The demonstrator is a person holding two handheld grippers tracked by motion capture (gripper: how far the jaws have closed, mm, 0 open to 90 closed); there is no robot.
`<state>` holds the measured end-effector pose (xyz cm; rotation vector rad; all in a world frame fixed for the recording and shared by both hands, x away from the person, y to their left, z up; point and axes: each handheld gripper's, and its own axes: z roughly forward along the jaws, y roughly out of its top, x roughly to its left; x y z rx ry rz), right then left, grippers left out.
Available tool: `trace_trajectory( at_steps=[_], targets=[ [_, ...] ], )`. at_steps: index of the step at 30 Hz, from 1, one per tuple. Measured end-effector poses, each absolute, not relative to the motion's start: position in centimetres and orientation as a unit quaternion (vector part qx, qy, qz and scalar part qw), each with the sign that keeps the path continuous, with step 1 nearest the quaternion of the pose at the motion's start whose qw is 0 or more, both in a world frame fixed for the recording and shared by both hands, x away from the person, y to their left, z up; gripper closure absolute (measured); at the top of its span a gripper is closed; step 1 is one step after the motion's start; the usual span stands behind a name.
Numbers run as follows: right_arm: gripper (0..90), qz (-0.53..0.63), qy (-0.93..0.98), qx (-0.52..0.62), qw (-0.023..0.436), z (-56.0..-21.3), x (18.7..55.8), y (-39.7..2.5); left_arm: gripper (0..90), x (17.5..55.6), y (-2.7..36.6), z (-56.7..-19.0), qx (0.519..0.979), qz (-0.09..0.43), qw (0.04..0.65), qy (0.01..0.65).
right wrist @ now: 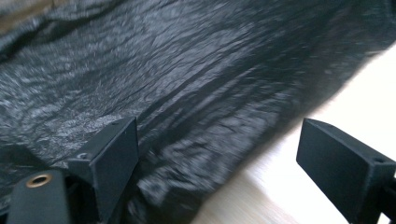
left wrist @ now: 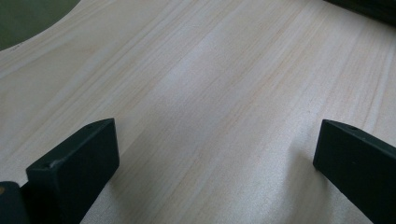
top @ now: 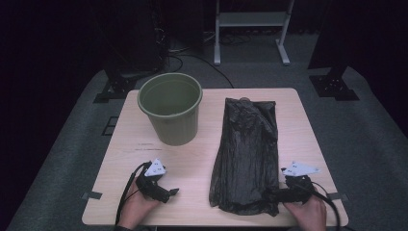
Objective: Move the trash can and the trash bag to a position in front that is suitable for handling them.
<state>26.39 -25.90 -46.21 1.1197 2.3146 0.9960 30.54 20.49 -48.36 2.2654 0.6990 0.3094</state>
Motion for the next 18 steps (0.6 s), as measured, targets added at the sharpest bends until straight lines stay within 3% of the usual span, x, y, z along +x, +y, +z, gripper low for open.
trace_trajectory(
  at_steps=[7,10,11,12,13,14,15,16,17,18],
  targets=[
    [15.5,0.333,0.832,0.407,0.174,-47.2,26.8,-24.6,0.0,30.5,20.5,-48.4,0.882,0.121,0.366,0.272],
    [26.7,0.345,0.824,0.421,0.160,-47.4,27.0,-25.5,0.0,30.5,20.5,-48.4,0.882,0.120,0.366,0.272],
    [26.7,0.345,0.824,0.421,0.160,-47.4,27.0,-25.5,0.0,30.5,20.5,-48.4,0.882,0.120,0.366,0.272],
    [38.8,0.352,0.819,0.426,0.155,-47.5,27.1,-26.0,0.0,30.5,20.5,-48.4,0.882,0.120,0.366,0.272],
    [38.8,0.352,0.819,0.426,0.155,-47.5,27.1,-26.0,0.0,30.5,20.5,-48.4,0.882,0.120,0.366,0.272],
    [52.8,0.358,0.816,0.427,0.152,-47.3,27.0,-26.4,0.0,30.5,20.5,-48.4,0.882,0.120,0.366,0.272],
    [52.8,0.358,0.816,0.427,0.152,-47.3,27.0,-26.4,0.0,30.5,20.5,-48.4,0.882,0.120,0.366,0.272],
    [65.9,0.362,0.814,0.427,0.157,-47.2,26.9,-26.7,0.0,30.5,20.5,-48.4,0.882,0.120,0.366,0.272],
    [65.9,0.362,0.814,0.427,0.157,-47.2,26.9,-26.7,0.0,30.5,20.5,-48.4,0.882,0.120,0.366,0.272],
    [76.2,0.367,0.812,0.425,0.161,-47.0,26.8,-27.0,0.0,30.5,20.5,-48.4,0.882,0.120,0.366,0.272]
  ],
)
